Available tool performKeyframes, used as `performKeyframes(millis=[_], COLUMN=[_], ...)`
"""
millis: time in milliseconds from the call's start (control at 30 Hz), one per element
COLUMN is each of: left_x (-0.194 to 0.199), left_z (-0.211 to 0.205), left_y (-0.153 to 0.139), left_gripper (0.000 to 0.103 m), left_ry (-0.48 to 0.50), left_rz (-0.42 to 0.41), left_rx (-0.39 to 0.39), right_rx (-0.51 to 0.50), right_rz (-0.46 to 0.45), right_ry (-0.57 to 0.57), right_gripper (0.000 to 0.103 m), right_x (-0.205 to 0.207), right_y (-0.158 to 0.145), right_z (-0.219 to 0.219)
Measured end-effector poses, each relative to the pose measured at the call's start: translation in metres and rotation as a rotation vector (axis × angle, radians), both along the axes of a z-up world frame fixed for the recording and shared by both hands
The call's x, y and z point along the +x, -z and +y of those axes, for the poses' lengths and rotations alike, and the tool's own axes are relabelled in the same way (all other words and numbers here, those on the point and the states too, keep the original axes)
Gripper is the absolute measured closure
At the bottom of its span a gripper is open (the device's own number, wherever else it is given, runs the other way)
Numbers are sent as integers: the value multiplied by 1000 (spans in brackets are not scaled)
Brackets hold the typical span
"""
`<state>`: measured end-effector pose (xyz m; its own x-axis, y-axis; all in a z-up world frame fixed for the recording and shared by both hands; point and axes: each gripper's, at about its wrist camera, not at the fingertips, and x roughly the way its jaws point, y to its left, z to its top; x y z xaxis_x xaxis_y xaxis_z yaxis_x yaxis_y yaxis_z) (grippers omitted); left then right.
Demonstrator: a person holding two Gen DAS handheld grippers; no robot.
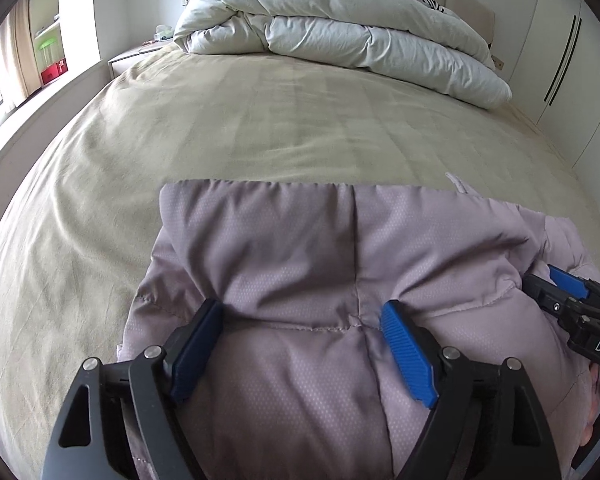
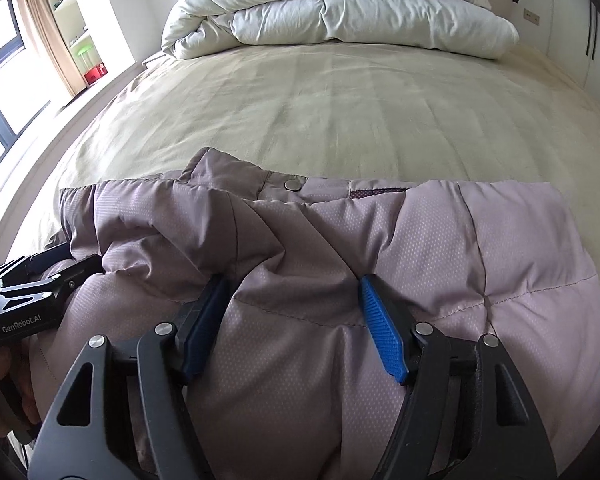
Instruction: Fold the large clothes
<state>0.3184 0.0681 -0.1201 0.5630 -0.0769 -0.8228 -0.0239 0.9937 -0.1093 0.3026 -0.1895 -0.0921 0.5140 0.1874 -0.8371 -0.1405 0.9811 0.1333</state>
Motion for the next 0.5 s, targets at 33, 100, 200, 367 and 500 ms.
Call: performKeyframes(millis=[33,100,200,367,500], left_x=[-10,-34,-59,-52,-46], left_z=[1,-2,-19,-30,-26], left_y=[-9,-25,-33,-10,-5], left_gripper=[21,22,21,17,14], left_ry=[-12,-5,36,20,31], left_rz=[-18,-69,-114,-92,-72], left_rx=[1,0,13,-1,-30], right_rx=[5,19,13,13,50], right_rz=[-15,-104,-207,-120,-180], right_ry=[5,3,49,85,90], right_gripper=[36,36,32,26,22], right_x=[-13,-40,-78,-94,-98], right_y=[-12,-36,-58,-14,-5], right_z=[-4,-17,-47,-84,-92])
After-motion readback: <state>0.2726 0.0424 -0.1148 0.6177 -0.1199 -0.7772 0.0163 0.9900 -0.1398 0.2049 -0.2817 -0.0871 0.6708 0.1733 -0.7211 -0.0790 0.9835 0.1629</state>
